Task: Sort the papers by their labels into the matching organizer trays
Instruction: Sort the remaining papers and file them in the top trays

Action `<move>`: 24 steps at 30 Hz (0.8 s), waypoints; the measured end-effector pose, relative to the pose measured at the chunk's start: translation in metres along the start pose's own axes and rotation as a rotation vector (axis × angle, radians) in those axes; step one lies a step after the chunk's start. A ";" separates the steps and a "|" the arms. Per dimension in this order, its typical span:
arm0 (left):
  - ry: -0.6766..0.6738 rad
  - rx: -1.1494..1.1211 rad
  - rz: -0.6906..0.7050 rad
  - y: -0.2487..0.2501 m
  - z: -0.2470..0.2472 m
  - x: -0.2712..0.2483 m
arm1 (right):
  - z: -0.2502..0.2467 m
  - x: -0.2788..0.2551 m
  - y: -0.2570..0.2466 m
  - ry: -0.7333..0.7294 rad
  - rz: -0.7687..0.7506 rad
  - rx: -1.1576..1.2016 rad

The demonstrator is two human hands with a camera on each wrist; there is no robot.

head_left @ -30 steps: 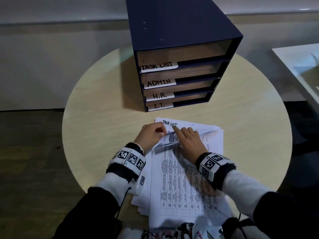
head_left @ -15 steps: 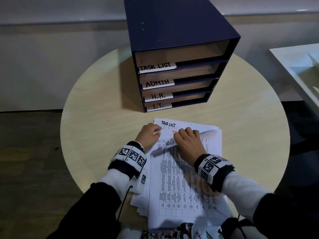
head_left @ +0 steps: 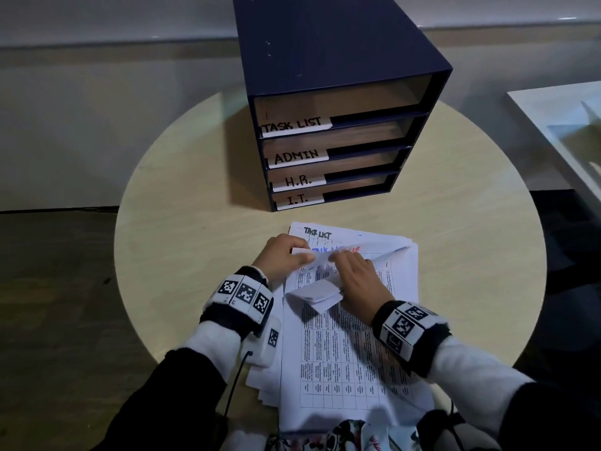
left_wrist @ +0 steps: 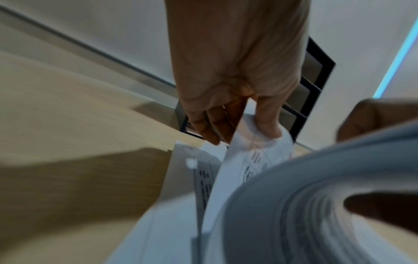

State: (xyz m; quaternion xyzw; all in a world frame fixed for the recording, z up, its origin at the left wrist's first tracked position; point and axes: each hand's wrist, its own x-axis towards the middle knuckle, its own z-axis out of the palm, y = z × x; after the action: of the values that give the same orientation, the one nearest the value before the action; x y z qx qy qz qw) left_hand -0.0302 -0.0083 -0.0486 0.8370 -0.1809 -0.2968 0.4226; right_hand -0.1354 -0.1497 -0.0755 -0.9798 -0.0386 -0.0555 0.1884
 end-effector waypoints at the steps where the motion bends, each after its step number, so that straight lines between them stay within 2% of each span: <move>1: -0.047 -0.034 -0.012 0.001 -0.004 -0.001 | 0.001 0.000 -0.001 -0.019 0.034 0.017; 3: -0.146 -0.112 -0.058 0.001 -0.010 -0.005 | 0.004 0.001 -0.001 -0.003 0.037 -0.018; 5: -0.207 -0.278 -0.115 0.005 -0.014 -0.012 | 0.009 0.001 0.003 0.080 -0.006 -0.090; 8: -0.152 -0.499 -0.180 0.006 -0.012 -0.013 | 0.011 0.000 0.010 0.154 -0.127 -0.158; 11: -0.051 -0.254 -0.140 0.001 -0.009 -0.005 | 0.012 -0.003 0.012 0.210 -0.161 -0.179; 14: -0.077 0.217 -0.171 -0.014 -0.009 0.007 | 0.013 -0.004 0.011 0.258 -0.152 -0.221; 16: -0.074 0.387 -0.203 -0.017 -0.006 0.007 | 0.013 -0.004 0.011 0.259 -0.145 -0.256; 19: 0.050 0.499 -0.068 -0.013 -0.001 0.000 | 0.015 -0.005 0.009 0.270 -0.151 -0.312; 21: 0.130 0.467 0.039 -0.008 0.002 -0.005 | 0.014 -0.004 0.007 0.266 -0.143 -0.313; 24: 0.087 0.293 0.109 0.002 0.003 -0.010 | 0.010 -0.002 0.004 0.179 -0.124 -0.309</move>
State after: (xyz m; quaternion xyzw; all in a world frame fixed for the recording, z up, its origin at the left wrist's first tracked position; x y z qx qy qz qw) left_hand -0.0399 -0.0060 -0.0448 0.8906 -0.2492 -0.2073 0.3190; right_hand -0.1363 -0.1497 -0.0860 -0.9839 -0.0728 -0.1593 0.0346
